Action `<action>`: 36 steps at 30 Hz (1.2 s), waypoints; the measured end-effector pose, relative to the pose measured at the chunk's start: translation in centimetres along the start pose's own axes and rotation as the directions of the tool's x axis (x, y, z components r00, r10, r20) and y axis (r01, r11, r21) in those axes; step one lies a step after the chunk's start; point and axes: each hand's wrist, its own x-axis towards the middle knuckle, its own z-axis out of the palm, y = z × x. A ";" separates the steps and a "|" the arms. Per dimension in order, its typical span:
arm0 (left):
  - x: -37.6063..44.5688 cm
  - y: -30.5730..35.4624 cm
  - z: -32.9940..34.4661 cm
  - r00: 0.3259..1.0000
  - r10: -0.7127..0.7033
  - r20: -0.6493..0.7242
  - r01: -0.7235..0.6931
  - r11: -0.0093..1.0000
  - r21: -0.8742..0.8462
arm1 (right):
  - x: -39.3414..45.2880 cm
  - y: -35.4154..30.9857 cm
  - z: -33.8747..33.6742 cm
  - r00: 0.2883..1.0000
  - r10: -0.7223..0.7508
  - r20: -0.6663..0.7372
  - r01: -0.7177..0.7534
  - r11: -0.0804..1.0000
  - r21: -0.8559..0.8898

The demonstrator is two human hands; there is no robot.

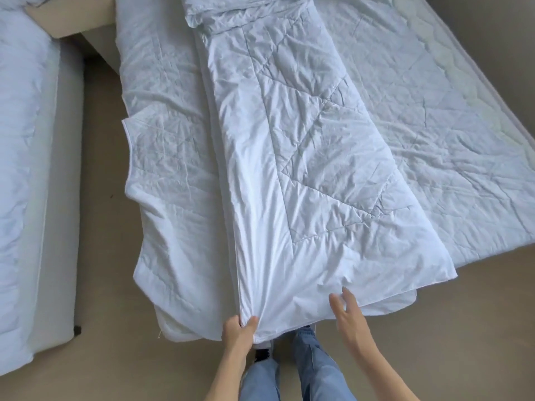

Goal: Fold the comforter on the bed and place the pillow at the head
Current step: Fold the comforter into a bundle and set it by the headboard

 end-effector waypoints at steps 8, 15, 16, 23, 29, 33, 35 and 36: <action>6.0 7.4 -1.2 0.969 0.164 0.185 -0.173 0.984 0.037 | 0.0 -0.3 4.4 0.993 0.006 -0.122 -0.005 1.000 0.003; 11.8 8.2 -4.0 0.886 0.332 0.324 -0.393 0.909 0.142 | -1.4 0.8 12.8 0.935 -0.013 -0.354 -0.133 0.914 -0.384; 12.2 7.5 -5.0 0.877 0.345 0.334 -0.404 0.906 0.124 | -1.8 0.9 14.2 0.914 -0.047 -0.402 -0.161 0.869 -0.467; 15.4 11.0 -6.9 0.803 0.311 0.509 -0.444 0.881 0.163 | -3.2 0.3 22.2 0.876 0.107 -0.470 -0.275 0.911 -0.306; 19.9 18.1 -3.3 0.847 0.324 0.420 -0.374 0.926 0.040 | -0.7 0.1 24.0 0.818 0.289 -0.498 -0.188 0.952 0.243; 21.3 18.3 -3.2 0.873 0.362 0.327 -0.395 0.918 0.039 | 0.6 -0.6 25.1 0.759 0.447 -0.473 -0.093 0.794 0.601; 21.7 17.2 -4.4 0.881 0.374 0.289 -0.432 0.885 0.172 | 1.0 -0.6 26.0 0.692 0.522 -0.498 -0.039 0.716 0.697; 21.8 17.0 -4.9 0.882 0.386 0.269 -0.449 0.861 0.238 | 1.2 -0.6 26.2 0.658 0.555 -0.509 -0.015 0.686 0.728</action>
